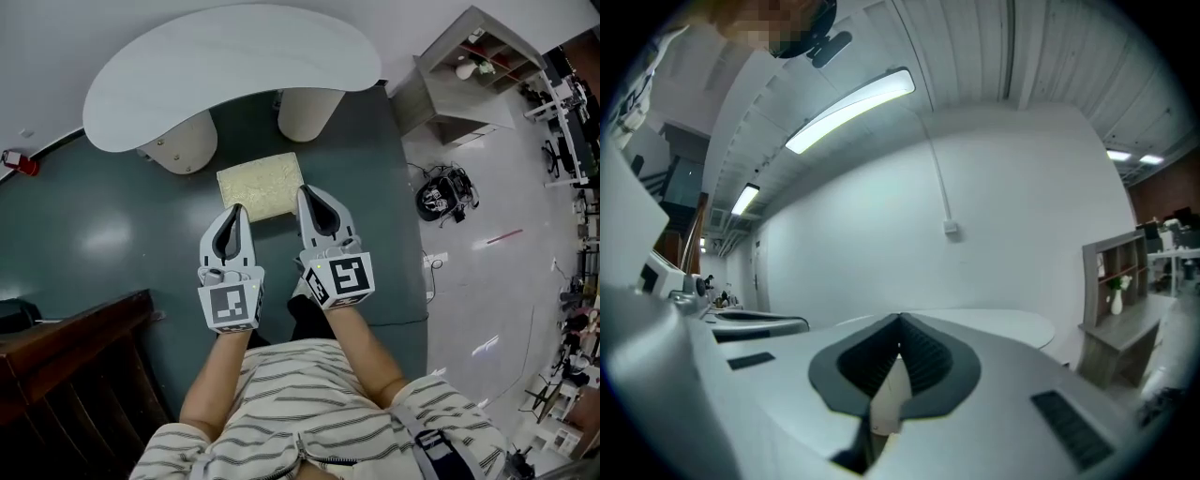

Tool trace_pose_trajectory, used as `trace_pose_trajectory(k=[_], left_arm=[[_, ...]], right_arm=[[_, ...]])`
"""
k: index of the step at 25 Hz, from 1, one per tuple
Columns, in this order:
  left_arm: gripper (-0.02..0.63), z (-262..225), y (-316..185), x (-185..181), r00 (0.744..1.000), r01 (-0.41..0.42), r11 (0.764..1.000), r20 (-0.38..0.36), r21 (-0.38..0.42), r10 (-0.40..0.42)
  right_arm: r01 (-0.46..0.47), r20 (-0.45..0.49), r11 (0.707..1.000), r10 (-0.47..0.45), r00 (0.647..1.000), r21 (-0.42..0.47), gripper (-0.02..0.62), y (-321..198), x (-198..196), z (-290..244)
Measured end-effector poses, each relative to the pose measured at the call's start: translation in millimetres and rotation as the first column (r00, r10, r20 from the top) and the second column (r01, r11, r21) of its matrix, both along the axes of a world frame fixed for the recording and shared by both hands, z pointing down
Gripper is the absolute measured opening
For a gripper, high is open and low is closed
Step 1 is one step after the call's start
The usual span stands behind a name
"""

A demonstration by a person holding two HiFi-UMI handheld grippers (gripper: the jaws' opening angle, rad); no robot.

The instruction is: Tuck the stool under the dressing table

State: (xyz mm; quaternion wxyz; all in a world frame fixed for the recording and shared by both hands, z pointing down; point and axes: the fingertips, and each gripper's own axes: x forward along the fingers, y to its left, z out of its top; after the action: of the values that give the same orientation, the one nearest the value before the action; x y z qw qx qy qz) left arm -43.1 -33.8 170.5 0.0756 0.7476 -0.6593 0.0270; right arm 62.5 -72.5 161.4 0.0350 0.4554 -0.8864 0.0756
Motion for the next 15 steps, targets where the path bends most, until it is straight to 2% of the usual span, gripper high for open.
trace_pose_trajectory(k=[7,15], left_arm=[[0.006,69.7,-23.8,1.5,0.999,0.036,0.997,0.006,-0.065,-0.036],[0.006,157.8,-29.7,5.8,0.997,0.078,0.984,-0.006,-0.162,-0.080]], right_arm=[[0.001,0.001,0.997,-0.001,1.000,-0.073,0.012,-26.2,1.7,77.3],[-0.012,-0.021,0.985,0.009,1.000,-0.170,0.012,-30.5,7.0,166.1]])
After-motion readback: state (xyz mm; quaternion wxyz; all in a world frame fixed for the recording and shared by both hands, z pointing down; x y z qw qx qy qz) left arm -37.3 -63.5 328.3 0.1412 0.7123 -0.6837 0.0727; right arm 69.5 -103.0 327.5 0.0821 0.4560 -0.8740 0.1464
